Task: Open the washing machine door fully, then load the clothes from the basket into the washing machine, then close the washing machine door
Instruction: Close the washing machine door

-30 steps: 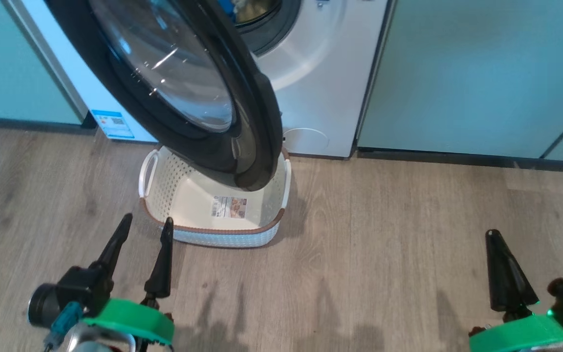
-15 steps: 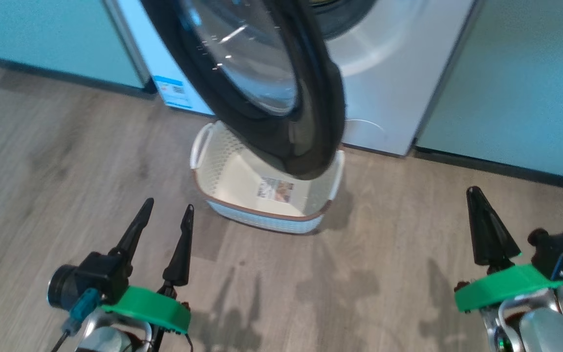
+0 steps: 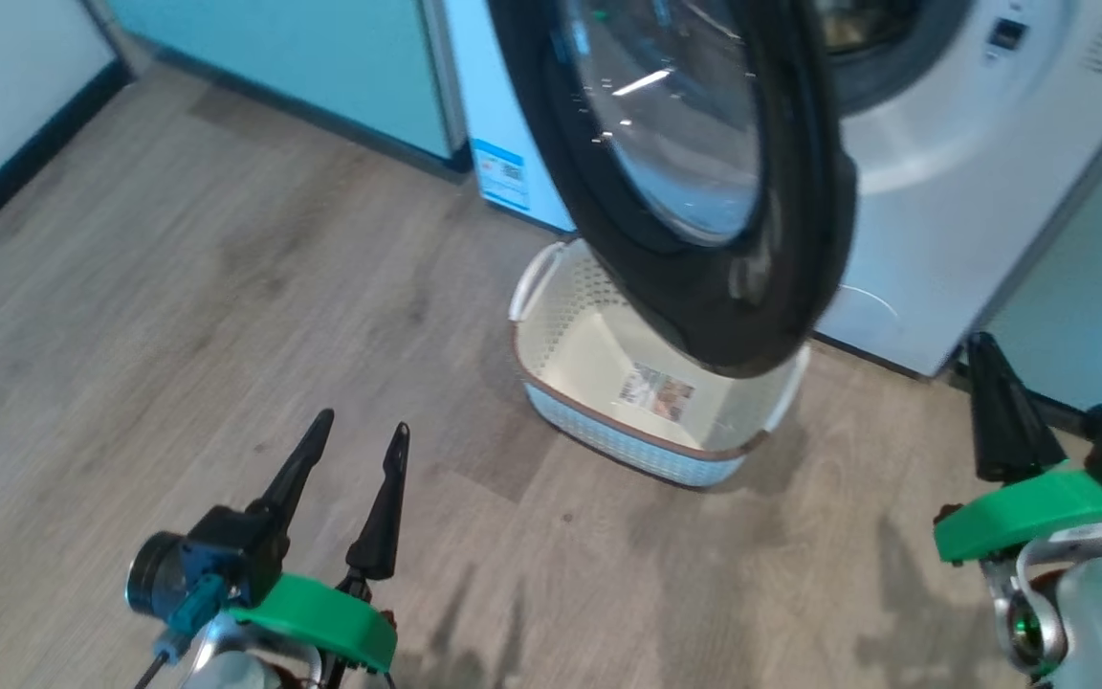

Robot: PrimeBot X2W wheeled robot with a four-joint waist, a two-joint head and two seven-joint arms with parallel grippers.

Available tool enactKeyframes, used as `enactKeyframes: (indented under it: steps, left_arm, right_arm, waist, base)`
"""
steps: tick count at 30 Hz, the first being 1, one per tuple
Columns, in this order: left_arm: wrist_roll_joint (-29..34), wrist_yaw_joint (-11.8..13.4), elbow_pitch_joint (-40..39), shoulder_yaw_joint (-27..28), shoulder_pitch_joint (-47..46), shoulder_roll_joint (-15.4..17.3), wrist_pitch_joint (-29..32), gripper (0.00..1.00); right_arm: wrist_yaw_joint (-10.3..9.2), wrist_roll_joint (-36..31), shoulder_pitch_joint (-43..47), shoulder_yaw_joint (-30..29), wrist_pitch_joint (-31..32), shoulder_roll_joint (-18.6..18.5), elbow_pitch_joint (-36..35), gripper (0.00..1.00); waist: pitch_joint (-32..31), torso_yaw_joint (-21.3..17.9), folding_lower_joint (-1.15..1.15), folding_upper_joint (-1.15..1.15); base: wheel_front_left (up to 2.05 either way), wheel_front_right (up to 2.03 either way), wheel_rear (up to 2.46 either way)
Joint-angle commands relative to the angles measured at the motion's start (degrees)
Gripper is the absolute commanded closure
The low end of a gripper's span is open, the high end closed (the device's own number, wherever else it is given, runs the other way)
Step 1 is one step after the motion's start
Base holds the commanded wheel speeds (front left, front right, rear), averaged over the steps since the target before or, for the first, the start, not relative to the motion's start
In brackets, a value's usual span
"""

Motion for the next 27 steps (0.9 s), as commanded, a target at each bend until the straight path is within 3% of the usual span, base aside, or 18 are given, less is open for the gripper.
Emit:
enactKeyframes:
  steps: [1, 7, 14, 21, 27]
  left_arm:
    - [0.6, -0.2, -1.5, 2.0, -2.0, 0.4, -0.5, 0.00]
    - [1.0, -0.7, -1.3, 1.4, -2.0, 0.2, -0.5, 0.00]
    - [1.3, -0.7, -1.8, 1.6, -1.9, 0.1, -0.5, 0.00]
    - [1.8, -0.6, -2.3, 2.0, -2.1, 0.2, -0.5, 0.00]
    - [2.1, -0.6, -2.6, 2.3, -2.1, 0.0, -0.5, 0.00]
  right_arm:
    - [-0.16, 0.1, -2.8, 0.4, -0.8, -0.9, -1.3, 1.00]
    - [-0.16, 0.1, -4.1, -1.8, -1.0, -1.3, -0.4, 1.00]
    - [-0.16, -0.9, -7.8, -4.4, -1.1, -2.1, -3.7, 1.00]
    - [-0.16, -2.3, -14.7, -4.8, -0.7, -3.1, -11.3, 1.00]
    - [-0.16, -3.5, -19.7, -1.9, 1.7, -2.0, -22.4, 1.00]
  waist:
    - [-0.4, 2.1, 0.00, 0.00]
    - [-0.8, 4.5, 0.00, 0.00]
    - [-0.7, 4.7, 0.00, 0.00]
    - [-0.8, 4.1, 0.00, 0.00]
    - [-0.6, 4.1, 0.00, 0.00]
  base:
    - [0.00, 0.00, 0.00]
    - [0.00, 0.00, 0.00]
    - [0.00, 0.00, 0.00]
    - [0.00, 0.00, 0.00]
    - [0.00, 0.00, 0.00]
